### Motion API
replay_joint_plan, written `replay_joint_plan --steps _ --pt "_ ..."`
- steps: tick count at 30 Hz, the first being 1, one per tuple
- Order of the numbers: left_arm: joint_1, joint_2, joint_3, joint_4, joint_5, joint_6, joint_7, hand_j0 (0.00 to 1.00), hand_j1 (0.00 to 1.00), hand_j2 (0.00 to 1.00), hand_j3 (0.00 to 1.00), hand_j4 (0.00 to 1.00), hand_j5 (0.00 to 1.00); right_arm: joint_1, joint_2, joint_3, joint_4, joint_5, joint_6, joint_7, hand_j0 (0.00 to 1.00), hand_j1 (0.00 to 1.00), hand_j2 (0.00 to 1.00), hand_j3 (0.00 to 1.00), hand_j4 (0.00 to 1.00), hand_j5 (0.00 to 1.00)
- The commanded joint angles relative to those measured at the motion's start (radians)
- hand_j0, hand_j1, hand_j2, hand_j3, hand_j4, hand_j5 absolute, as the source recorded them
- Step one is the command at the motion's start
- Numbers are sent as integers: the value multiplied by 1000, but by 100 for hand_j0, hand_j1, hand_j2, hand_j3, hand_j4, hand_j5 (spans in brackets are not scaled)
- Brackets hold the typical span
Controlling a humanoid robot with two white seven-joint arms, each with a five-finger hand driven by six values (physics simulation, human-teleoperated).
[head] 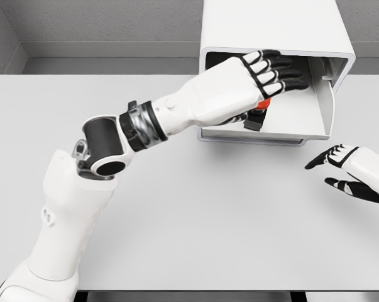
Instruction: Slide open multi-storey tabletop storage cabinets and put open load switch and slide close multi-storey tabletop storage cabinets
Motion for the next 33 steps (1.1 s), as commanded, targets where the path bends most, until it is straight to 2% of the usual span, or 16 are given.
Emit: replay_joint_plan --steps 1,3,10,12,13,14,16,17,19,20,22,23,24,25,28,33 --pt "-2 0 13 -16 63 2 1 100 100 100 100 100 100 -2 2 10 -1 -7 1 0 65 65 65 65 65 65" --pt "0 0 13 -16 129 2 3 100 100 100 100 100 100 -3 3 12 -1 -7 1 0 65 65 65 65 65 65" --pt "71 261 24 -16 676 2 3 100 100 100 100 100 100 -60 13 64 -1 -7 1 4 65 65 65 65 65 65" --pt "129 360 28 -16 804 2 3 100 100 100 100 100 100 -72 13 73 -1 -7 1 4 65 65 65 65 65 65" --pt "192 431 33 -16 882 2 3 100 100 100 100 100 100 -84 13 82 -1 -7 1 4 65 65 65 65 65 65" --pt "228 495 70 -16 940 2 3 100 100 100 100 100 100 -84 14 82 -1 -6 1 4 65 65 65 65 65 65" --pt "296 557 139 -16 1009 2 4 100 100 100 100 100 100 -92 25 90 -1 -6 1 6 65 65 65 65 65 65" --pt "327 581 145 -15 1043 2 4 100 100 100 100 100 100 -103 28 101 -1 -4 1 7 65 65 65 65 65 65" --pt "405 607 205 1 1040 2 3 100 100 100 100 100 100 -112 37 107 -1 -1 1 7 65 65 65 65 65 65" --pt "440 607 235 62 1034 2 1 100 100 100 100 100 100 -124 46 108 0 4 1 10 65 65 65 65 65 65" --pt "430 607 320 240 1008 2 -3 100 100 100 100 100 100 -146 55 119 5 8 1 10 65 65 65 65 65 65" --pt "430 603 367 309 947 2 -3 100 100 100 100 100 100 -163 63 133 9 10 1 10 65 65 65 65 65 65" --pt "430 594 392 369 838 2 -3 100 100 100 100 100 100 -187 65 156 18 16 1 10 65 65 65 65 65 65" --pt "430 586 390 421 804 2 -3 100 100 100 100 100 100 -195 65 166 23 17 1 10 65 65 65 65 65 65" --pt "436 587 393 467 793 2 -5 100 100 100 100 100 100 -215 86 171 46 27 1 10 65 65 65 65 65 65" --pt "443 587 393 473 791 2 -5 100 100 100 100 100 100 -261 88 206 72 31 1 10 65 65 65 65 65 65"
